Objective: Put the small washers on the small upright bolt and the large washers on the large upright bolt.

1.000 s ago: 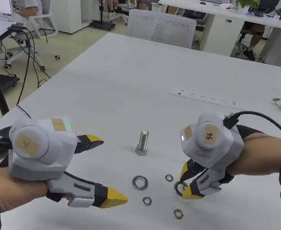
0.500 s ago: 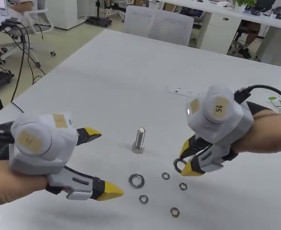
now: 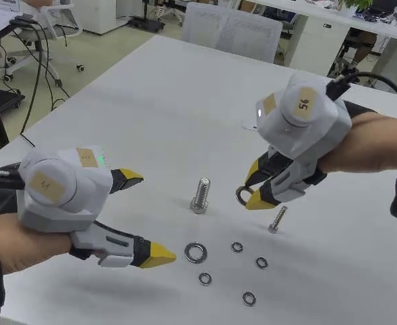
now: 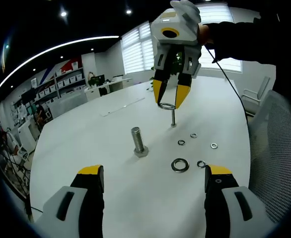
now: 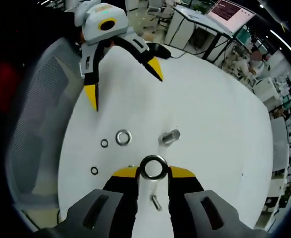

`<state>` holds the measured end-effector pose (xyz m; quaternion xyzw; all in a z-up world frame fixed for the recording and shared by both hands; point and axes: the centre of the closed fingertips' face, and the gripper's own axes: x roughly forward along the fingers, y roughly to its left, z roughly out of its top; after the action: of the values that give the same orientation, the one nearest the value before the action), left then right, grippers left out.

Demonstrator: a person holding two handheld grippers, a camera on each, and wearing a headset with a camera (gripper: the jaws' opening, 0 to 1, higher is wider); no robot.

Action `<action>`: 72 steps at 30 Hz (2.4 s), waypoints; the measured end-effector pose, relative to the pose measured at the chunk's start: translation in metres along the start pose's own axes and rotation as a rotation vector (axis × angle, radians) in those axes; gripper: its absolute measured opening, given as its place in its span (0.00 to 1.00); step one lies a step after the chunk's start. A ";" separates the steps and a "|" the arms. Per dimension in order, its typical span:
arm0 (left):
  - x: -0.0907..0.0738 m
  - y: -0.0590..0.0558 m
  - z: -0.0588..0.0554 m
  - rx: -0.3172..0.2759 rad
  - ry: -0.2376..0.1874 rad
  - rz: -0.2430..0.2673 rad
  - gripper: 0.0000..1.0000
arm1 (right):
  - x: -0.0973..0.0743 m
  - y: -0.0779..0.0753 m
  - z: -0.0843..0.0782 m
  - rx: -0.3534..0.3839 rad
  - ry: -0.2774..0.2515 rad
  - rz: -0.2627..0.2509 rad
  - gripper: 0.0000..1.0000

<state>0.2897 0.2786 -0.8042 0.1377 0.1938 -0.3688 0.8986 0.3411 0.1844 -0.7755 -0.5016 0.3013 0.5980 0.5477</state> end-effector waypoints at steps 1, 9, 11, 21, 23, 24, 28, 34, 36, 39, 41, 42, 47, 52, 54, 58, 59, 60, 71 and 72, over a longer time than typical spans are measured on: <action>0.000 0.001 0.000 -0.004 -0.003 0.004 0.83 | 0.001 -0.003 0.004 -0.008 -0.002 0.001 0.23; -0.001 0.008 -0.004 -0.018 -0.006 0.023 0.83 | 0.007 -0.024 0.027 -0.038 -0.016 0.010 0.23; -0.002 0.010 -0.005 -0.022 -0.006 0.027 0.83 | 0.011 -0.031 0.031 -0.044 -0.020 0.016 0.23; 0.000 0.014 -0.007 -0.028 -0.010 0.040 0.82 | 0.024 -0.034 0.039 -0.069 0.006 0.054 0.23; -0.001 0.014 -0.006 -0.027 -0.012 0.042 0.82 | 0.025 -0.032 0.039 -0.072 0.011 0.063 0.23; -0.001 0.014 -0.006 -0.028 -0.012 0.041 0.82 | 0.027 -0.033 0.040 -0.073 0.013 0.066 0.23; 0.000 0.013 -0.006 -0.025 -0.011 0.038 0.81 | 0.033 -0.035 0.040 -0.069 0.022 0.084 0.23; 0.000 0.012 -0.005 -0.020 -0.009 0.037 0.81 | 0.040 -0.034 0.035 -0.066 0.046 0.108 0.23; 0.000 0.012 -0.005 -0.022 -0.009 0.037 0.81 | 0.042 -0.036 0.034 -0.066 0.049 0.113 0.23; 0.000 0.012 -0.005 -0.024 -0.007 0.038 0.81 | 0.045 -0.037 0.035 -0.070 0.050 0.119 0.23; 0.000 0.012 -0.005 -0.024 -0.007 0.037 0.81 | 0.047 -0.037 0.034 -0.068 0.050 0.125 0.23; 0.000 0.011 -0.005 -0.023 -0.007 0.037 0.81 | 0.048 -0.037 0.034 -0.068 0.050 0.127 0.23; 0.000 0.011 -0.005 -0.026 -0.003 0.036 0.81 | 0.052 -0.037 0.032 -0.070 0.063 0.137 0.23; 0.000 0.011 -0.005 -0.026 -0.003 0.036 0.81 | 0.056 -0.036 0.029 -0.073 0.081 0.143 0.23; 0.000 0.011 -0.005 -0.026 -0.005 0.037 0.81 | 0.058 -0.036 0.029 -0.067 0.081 0.144 0.23; 0.001 0.011 -0.006 -0.025 -0.003 0.034 0.80 | 0.062 -0.034 0.027 -0.068 0.084 0.148 0.23; 0.001 0.011 -0.006 -0.025 -0.002 0.033 0.80 | 0.063 -0.034 0.027 -0.068 0.085 0.148 0.23; 0.001 0.011 -0.006 -0.025 -0.002 0.034 0.80 | 0.064 -0.034 0.026 -0.060 0.088 0.150 0.23; 0.001 0.012 -0.007 -0.025 -0.002 0.039 0.80 | 0.079 -0.031 0.023 -0.038 0.093 0.164 0.23; 0.001 0.011 -0.007 -0.026 0.000 0.037 0.79 | 0.081 -0.031 0.022 -0.041 0.092 0.163 0.23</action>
<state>0.2968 0.2886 -0.8098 0.1294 0.1959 -0.3495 0.9071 0.3734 0.2401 -0.8375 -0.5135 0.3537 0.6229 0.4724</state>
